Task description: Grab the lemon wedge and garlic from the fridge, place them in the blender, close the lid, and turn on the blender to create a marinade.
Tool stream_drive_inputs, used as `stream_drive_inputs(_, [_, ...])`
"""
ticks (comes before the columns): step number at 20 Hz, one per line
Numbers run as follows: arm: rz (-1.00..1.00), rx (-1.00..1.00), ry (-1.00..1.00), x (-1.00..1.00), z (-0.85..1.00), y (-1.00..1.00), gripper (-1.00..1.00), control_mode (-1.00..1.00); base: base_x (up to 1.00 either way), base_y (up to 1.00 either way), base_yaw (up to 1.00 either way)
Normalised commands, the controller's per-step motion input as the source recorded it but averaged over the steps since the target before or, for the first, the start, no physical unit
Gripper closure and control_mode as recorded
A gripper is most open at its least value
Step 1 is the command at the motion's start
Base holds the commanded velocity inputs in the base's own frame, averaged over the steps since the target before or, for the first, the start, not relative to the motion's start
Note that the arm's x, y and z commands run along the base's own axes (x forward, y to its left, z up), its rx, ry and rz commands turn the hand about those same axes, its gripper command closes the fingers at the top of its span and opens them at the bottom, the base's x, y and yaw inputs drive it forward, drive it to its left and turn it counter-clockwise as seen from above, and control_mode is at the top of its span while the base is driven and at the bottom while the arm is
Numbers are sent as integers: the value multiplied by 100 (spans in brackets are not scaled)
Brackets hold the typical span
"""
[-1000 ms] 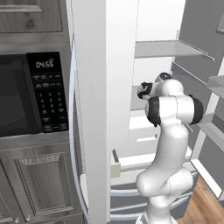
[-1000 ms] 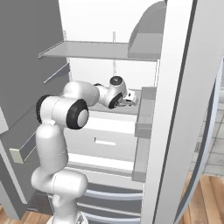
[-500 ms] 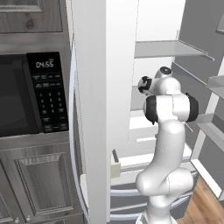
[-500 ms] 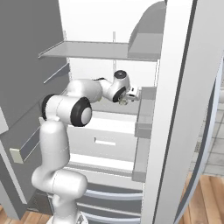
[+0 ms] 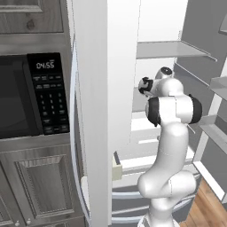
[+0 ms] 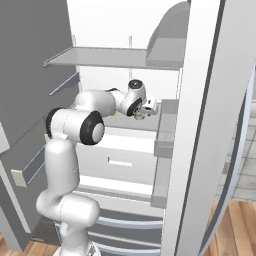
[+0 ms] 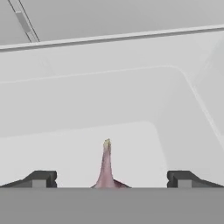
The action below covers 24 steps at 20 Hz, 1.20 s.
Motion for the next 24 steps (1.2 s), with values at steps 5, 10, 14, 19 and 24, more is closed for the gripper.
stream_drive_inputs(5, [0, 0, -3, -45, -29, 14, -100, -100, 0, 0, 0])
stream_drive_inputs(10, [0, 0, -1, -18, -17, 2, -100, -100, 0, 0, 0])
stream_drive_inputs(14, [0, 0, 0, 1, -17, 4, -100, -100, 0, 0, 0])
stream_drive_inputs(19, [0, 0, -1, 2, -20, 8, 100, -100, 0, 0, 0])
stream_drive_inputs(24, [0, 2, -9, -7, -13, 1, 100, -100, 0, 0, 0])
